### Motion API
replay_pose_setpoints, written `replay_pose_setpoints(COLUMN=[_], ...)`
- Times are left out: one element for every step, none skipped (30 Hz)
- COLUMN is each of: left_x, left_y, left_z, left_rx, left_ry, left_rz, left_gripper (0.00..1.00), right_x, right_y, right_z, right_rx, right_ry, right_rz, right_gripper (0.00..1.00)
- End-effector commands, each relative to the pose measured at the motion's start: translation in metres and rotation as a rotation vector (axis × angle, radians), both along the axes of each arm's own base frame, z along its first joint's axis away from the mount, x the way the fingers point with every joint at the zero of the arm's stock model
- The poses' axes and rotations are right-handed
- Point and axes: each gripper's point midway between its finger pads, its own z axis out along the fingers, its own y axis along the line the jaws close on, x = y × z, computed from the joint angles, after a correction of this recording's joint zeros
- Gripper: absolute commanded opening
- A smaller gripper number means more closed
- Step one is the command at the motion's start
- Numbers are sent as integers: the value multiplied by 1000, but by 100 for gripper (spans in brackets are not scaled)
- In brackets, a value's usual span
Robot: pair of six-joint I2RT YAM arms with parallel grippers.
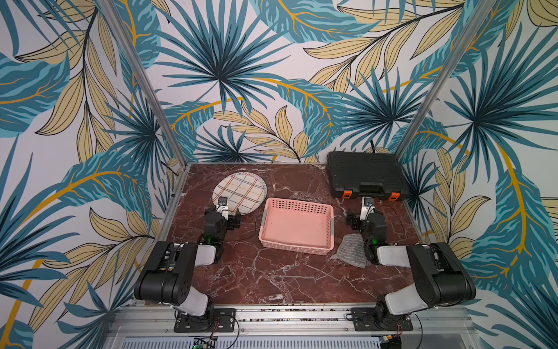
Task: Wipe the wet plate dry
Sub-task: Reset both arms
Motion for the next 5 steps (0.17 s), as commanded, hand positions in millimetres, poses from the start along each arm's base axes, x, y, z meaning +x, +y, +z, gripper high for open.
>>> replay_pose_setpoints(left_x=[5,5,5,5,5], left_y=[3,4,4,4,4], left_z=[12,12,12,12,12], left_rx=[-10,-9,-9,-10,-9], left_ry=[-33,-34,-34,-35,-34], left_rz=[15,17,16,16,17], left_gripper=[100,100,100,100,100], right_x=[1,2,2,1,2], right_y=[2,1,2,2,2], right_z=[2,3,3,3,3], right_rx=[20,20,20,21,20], right_ry=[-6,-11,-8,-7,-9], right_rz=[13,11,12,13,12], right_gripper=[100,99,99,99,99])
